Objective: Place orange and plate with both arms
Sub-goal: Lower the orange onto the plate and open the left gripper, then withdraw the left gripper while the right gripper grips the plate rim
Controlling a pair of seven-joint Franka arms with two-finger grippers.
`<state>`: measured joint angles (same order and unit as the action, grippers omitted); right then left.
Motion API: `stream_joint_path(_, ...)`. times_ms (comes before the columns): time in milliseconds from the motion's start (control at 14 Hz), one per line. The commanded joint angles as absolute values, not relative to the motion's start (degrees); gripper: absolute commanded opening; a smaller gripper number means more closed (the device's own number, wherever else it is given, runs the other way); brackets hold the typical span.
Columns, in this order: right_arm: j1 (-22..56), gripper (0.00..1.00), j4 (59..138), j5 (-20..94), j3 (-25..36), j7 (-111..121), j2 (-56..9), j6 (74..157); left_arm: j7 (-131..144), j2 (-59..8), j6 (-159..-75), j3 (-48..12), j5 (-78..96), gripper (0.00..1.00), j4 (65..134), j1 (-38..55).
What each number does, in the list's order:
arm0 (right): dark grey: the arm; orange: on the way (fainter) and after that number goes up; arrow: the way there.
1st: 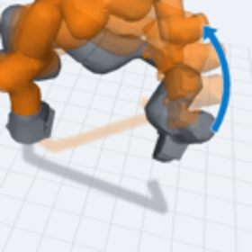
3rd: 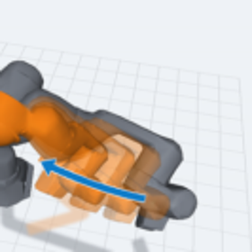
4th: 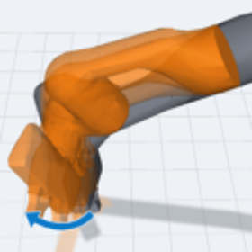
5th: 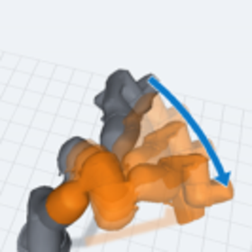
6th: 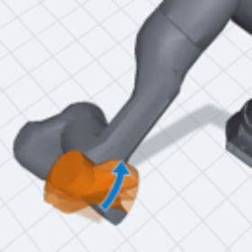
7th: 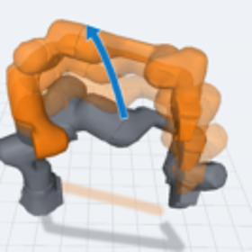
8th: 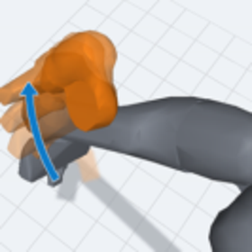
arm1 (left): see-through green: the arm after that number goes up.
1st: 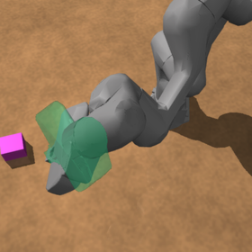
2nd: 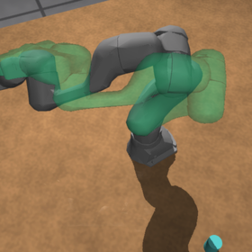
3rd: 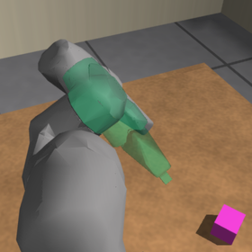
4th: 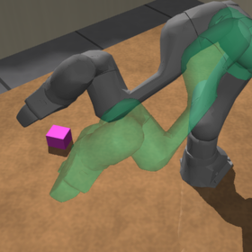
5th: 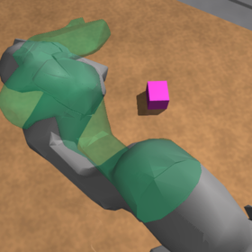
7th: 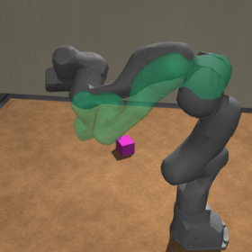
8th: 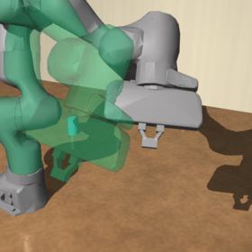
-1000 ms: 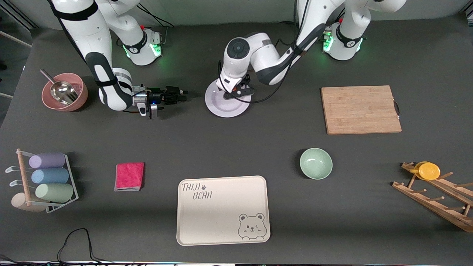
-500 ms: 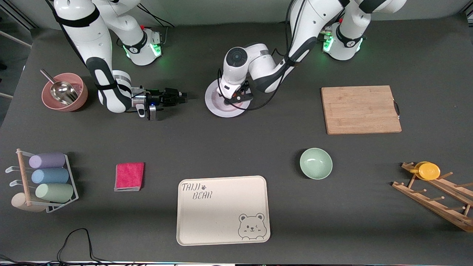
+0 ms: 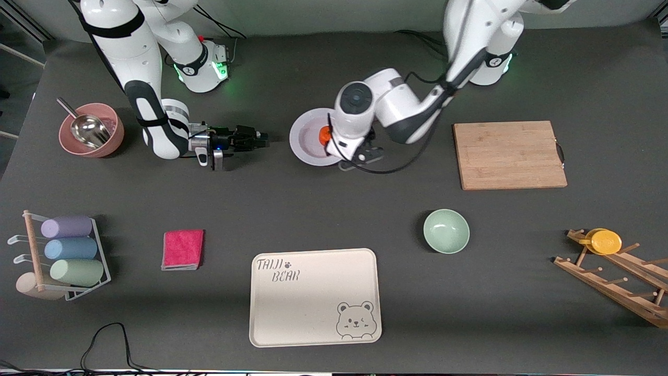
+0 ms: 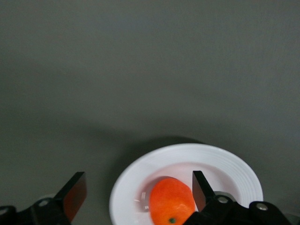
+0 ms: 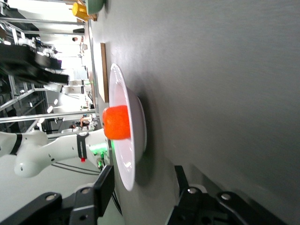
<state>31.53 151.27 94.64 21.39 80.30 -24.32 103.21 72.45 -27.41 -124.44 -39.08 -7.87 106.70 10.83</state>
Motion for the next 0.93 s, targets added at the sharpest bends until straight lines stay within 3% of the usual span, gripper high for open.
stream_joint_path(0, 37.16, 0.59, 150.03, 101.58, 21.36, 82.09, -26.36, 102.57, 59.99, -18.66, -115.26, -43.76, -1.52, 1.00, 107.41, -2.59)
stream_joint_path(286, 44.02, 0.59, 148.45, 110.37, 21.36, 82.09, -28.30, 102.57, 39.66, -13.19, -98.56, -43.07, 3.87, 1.00, 98.38, -20.00)
stream_joint_path(571, 45.26, 0.59, 147.66, 111.80, 21.27, 82.00, -28.74, 102.57, 24.94, -11.16, -93.01, -38.07, -3.08, 1.00, 91.52, -29.50)
stream_joint_path(786, 45.26, 0.38, 147.57, 111.88, 21.18, 82.00, -28.92, 102.57, 6.57, -9.59, -92.02, -33.59, -3.25, 1.00, 89.82, -35.22)
stream_joint_path(857, 45.26, 0.20, 147.57, 111.80, 21.09, 82.00, -28.92, 102.57, 2.33, -9.15, -92.72, -32.79, -3.25, 1.00, 89.91, -36.64)
